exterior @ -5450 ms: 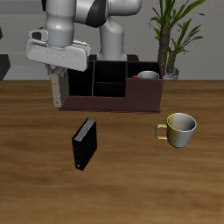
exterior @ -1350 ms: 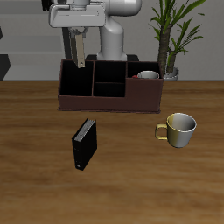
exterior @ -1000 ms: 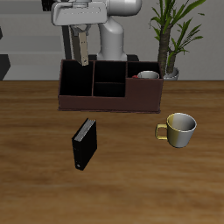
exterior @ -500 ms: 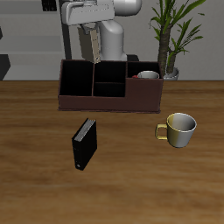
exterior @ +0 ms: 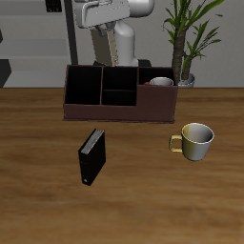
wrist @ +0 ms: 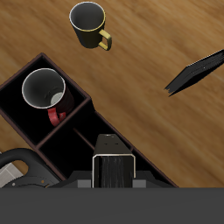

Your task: Place the red mug into the back desk caddy's right compartment and place the yellow book into the back desk caddy's back compartment

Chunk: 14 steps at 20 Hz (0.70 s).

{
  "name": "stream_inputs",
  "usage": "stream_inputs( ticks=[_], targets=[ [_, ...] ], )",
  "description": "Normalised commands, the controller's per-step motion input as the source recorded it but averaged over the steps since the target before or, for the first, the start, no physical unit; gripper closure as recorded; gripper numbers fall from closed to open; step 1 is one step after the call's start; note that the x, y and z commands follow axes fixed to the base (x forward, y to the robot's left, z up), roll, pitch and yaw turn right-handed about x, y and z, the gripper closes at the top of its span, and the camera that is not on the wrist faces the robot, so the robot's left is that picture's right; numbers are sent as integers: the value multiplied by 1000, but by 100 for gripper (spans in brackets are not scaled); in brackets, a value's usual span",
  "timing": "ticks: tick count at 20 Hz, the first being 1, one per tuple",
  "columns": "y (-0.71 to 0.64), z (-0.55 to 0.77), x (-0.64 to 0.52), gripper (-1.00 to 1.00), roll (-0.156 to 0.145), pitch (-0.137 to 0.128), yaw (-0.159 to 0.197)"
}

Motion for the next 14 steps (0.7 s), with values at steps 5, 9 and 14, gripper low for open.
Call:
stream_inputs(
  ticks=[5, 9, 14],
  targets=[
    [224, 42, -98, 100, 32, 2, 101],
    [115, -155, -82, 100, 17, 30, 129],
    [110, -152, -7, 100, 28, 75, 137]
  ],
)
